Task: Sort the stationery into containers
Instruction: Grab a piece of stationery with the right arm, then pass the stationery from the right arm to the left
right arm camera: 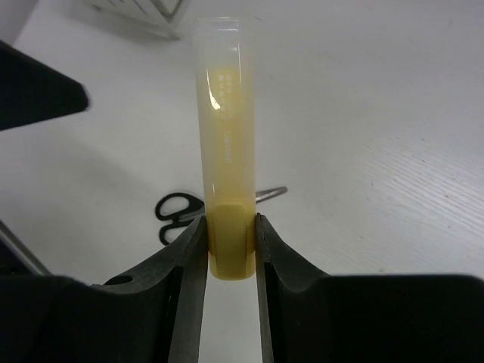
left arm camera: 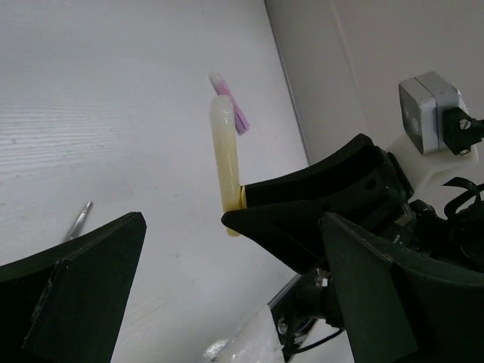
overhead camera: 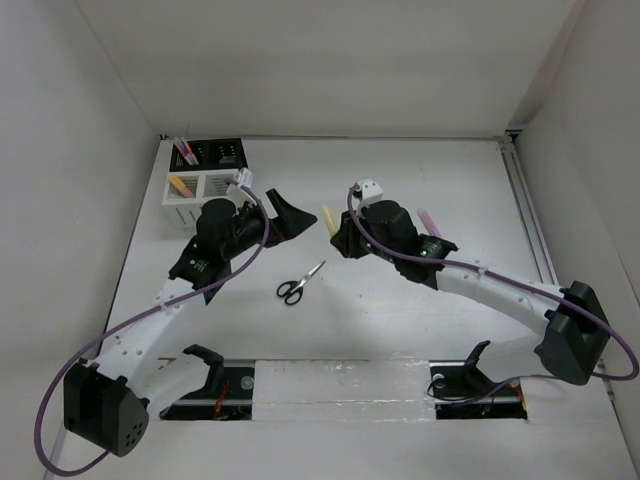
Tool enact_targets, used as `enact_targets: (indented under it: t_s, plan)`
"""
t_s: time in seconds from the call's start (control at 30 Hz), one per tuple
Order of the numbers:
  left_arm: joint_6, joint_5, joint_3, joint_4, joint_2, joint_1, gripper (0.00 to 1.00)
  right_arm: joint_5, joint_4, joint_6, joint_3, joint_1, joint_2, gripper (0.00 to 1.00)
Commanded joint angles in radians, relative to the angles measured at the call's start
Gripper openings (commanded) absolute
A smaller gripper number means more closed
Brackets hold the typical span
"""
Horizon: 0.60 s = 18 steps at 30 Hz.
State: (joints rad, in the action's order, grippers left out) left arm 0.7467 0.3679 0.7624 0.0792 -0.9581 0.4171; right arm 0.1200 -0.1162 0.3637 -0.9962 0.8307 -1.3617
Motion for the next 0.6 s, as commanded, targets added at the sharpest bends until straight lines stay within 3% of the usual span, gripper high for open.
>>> enact_targets:
  t_s: [0.0,0.27,0.43,0.57]
  plan:
    - [0.095,0.132,-0.021,0.236,-0.013,-0.003,1.0,-0.071,0.108,0.055,-0.035,0.019,0.027,0.0]
    - [0.099,0.122,-0.021,0.257,-0.031,-0.003,1.0,-0.14,0.141,0.055,-0.087,0.067,0.027,0.0]
    - [0.089,0.111,-0.031,0.248,-0.05,-0.003,0.9,-0.14,0.15,0.055,-0.108,0.11,0.027,0.0]
    - [0.079,0.088,-0.04,0.237,-0.05,-0.003,0.74,-0.131,0.15,0.046,-0.108,0.119,0.027,0.0]
